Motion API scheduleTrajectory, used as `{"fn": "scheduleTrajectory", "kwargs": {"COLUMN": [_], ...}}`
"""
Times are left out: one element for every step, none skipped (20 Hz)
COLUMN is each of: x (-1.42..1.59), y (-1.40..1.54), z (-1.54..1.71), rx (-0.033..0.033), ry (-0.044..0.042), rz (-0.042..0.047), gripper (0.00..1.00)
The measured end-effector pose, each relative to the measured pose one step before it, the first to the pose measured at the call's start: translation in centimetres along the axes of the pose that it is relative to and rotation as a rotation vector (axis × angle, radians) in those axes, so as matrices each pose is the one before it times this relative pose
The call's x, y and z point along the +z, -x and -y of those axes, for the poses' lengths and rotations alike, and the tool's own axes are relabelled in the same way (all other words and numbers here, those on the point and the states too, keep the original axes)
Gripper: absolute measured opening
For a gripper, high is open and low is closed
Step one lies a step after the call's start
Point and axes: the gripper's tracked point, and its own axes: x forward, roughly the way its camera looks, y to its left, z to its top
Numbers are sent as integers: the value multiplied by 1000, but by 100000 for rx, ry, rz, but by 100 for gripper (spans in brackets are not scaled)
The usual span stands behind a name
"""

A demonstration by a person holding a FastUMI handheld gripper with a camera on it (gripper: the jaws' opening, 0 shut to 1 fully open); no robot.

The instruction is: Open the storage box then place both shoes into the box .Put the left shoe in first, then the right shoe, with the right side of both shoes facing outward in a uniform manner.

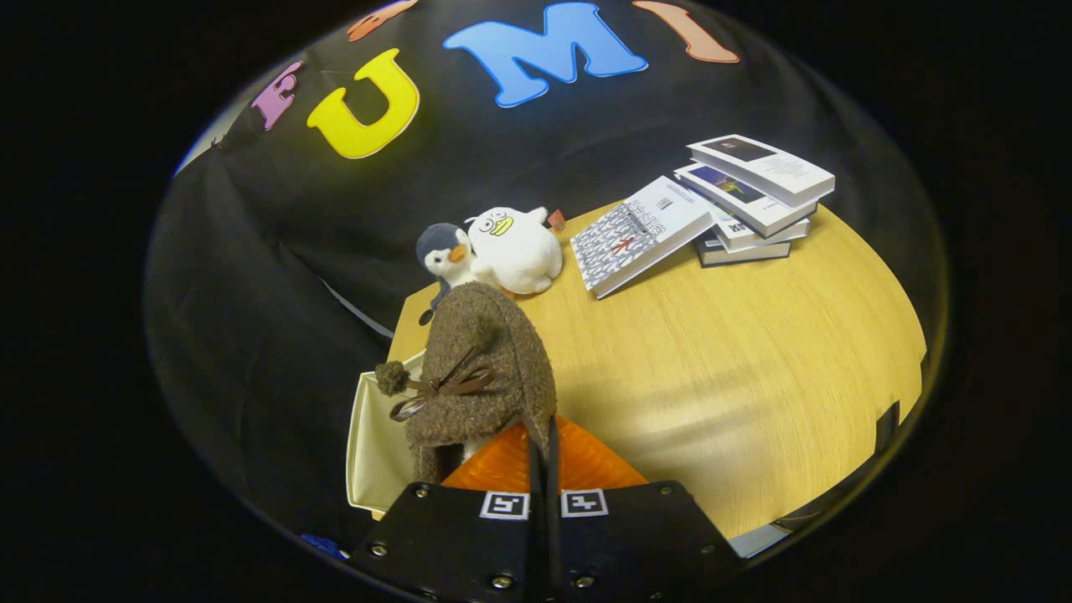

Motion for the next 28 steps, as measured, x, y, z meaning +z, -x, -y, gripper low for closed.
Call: {"fn": "scheduleTrajectory", "kwargs": {"x": [8,70,59,-254,-326,-400,-367,-586,-519,-774,-704,-681,-509,-471,-305,-480,-454,-397,-53,316,281,757,738,657,734,738,616,765], "y": [-331,-284,-290,-442,-521,-584,-617,-636,-564,-618,-603,-526,-497,-426,-271,-244,-159,4,-22,134,498,574,693,783,1039,890,904,974], "z": [-1346,-1288,-1384,-1349,-1299,-924,-826,-898,-676,-665,-620,-540,-167,68,192,107,224,341,107,-152,-451,-89,403,373,356,436,327,480], "rx": [1572,1613,1581,1534,1469,804,440,154,133,126,120,57,-745,-1309,-1452,-837,-1159,-1099,-145,1273,1882,1178,-1240,-1124,-739,-730,-195,-346], "ry": [-97,-356,-642,-548,-199,-114,115,306,920,1075,705,1273,925,534,575,576,-188,231,363,894,305,1719,3290,4660,3239,3081,2578,2539], "rz": [-85,304,211,-137,-502,-617,-311,-274,-412,-941,-1158,-1257,-971,-445,-140,-294,-529,-203,580,1404,1897,2724,2484,2804,2566,2676,2876,2799], "gripper": [0,0,0,0,0,0,0,0,0,0,0,0,0,0,0,0,0,1,1,8,15,41,60,80,99,98,98,98]}}
